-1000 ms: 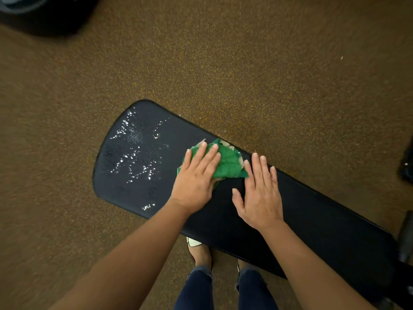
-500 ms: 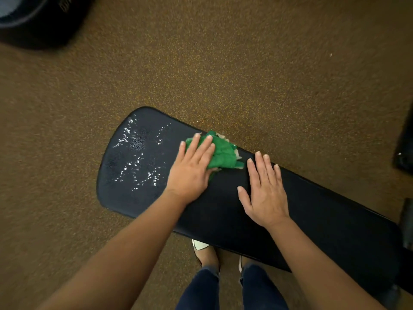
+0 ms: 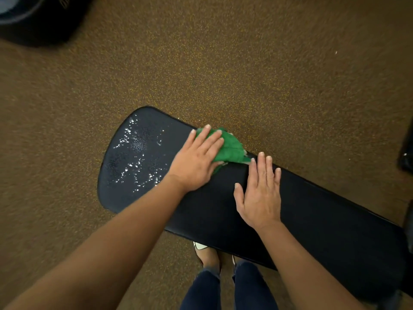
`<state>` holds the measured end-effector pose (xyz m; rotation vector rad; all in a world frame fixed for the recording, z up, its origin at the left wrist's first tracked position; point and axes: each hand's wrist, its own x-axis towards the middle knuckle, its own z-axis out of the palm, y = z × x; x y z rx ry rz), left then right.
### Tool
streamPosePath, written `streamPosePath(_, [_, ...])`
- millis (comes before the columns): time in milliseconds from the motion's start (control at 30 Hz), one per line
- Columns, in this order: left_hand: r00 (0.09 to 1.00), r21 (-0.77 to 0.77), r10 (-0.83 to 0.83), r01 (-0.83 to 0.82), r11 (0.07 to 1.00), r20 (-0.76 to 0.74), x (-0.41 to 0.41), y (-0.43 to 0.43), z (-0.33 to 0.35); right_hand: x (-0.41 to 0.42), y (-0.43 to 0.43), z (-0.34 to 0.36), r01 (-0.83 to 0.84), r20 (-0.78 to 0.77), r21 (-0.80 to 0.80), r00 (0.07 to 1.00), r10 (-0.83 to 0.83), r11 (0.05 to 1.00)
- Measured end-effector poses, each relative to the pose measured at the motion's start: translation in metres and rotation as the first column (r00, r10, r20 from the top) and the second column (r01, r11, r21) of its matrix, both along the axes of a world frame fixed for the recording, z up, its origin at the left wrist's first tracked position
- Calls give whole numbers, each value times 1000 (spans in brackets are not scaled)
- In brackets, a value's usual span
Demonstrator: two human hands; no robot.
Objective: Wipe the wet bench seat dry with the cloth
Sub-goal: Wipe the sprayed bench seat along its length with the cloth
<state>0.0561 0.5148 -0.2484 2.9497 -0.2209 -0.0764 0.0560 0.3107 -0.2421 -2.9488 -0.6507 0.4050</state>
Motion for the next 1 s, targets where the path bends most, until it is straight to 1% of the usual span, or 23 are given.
streamPosePath(33, [1000, 1, 30, -30, 1000, -1, 5, 12, -2, 0, 0, 0, -3, 2, -2, 1000, 3, 1000])
streamPosePath(133, [969, -8, 247, -247, 969, -21, 17, 30, -4, 0, 0, 0, -5, 6, -5, 1000, 5, 1000])
streamPosePath(200, [932, 24, 362, -361, 932, -35, 23, 13, 1, 0, 0, 0, -8, 15, -7, 1000, 8, 1000])
streamPosePath(233, [927, 34, 372, -371, 928, -46, 27, -1, 4, -1, 0, 0, -12, 20, -9, 1000, 13, 1000])
streamPosePath(267, [938, 30, 340, -339, 940, -60, 30, -15, 7, -1, 0, 0, -16, 23, -10, 1000, 16, 1000])
streamPosePath(400, [992, -12, 108, -109, 994, -61, 42, -46, 9, -1, 0, 1, -19, 27, -14, 999, 20, 1000])
streamPosePath(500, [997, 65, -32, 36, 997, -64, 50, -23, 8, 0, 0, 0, -19, 18, -18, 1000, 19, 1000])
streamPosePath(533, [997, 86, -27, 34, 996, -74, 53, -7, 9, 0, 0, 1, -19, 12, -21, 1000, 19, 1000])
streamPosePath(567, [997, 110, 12, -3, 994, -82, 56, 12, 9, 1, 0, 1, -17, 7, -23, 1000, 17, 1000])
streamPosePath(667, [977, 208, 180, -153, 966, -116, 57, 67, 11, 0, 0, 2, -15, 1, -31, 1000, 15, 999])
streamPosePath(733, [953, 276, 269, -223, 935, -139, 59, 70, 12, 1, 1, 3, -14, 5, -36, 1000, 14, 999])
streamPosePath(767, [943, 284, 296, -246, 927, -148, 62, 57, 14, 1, 1, 3, -14, 6, -38, 1000, 15, 999])
streamPosePath(833, [945, 244, 271, -223, 944, -183, 65, 16, 15, 1, 2, 3, -19, 5, -43, 1000, 19, 999])
streamPosePath(900, [968, 152, 168, -141, 978, -186, 61, -18, 14, 0, 1, 3, -24, 5, -47, 1000, 24, 999])
streamPosePath(933, [976, 113, 137, -119, 986, -168, 58, -23, 14, 0, 1, 3, -26, 8, -47, 1000, 26, 999])
streamPosePath(1000, [985, 104, 117, -104, 989, -129, 55, -5, 12, 1, 0, 3, -31, 12, -44, 999, 31, 999])
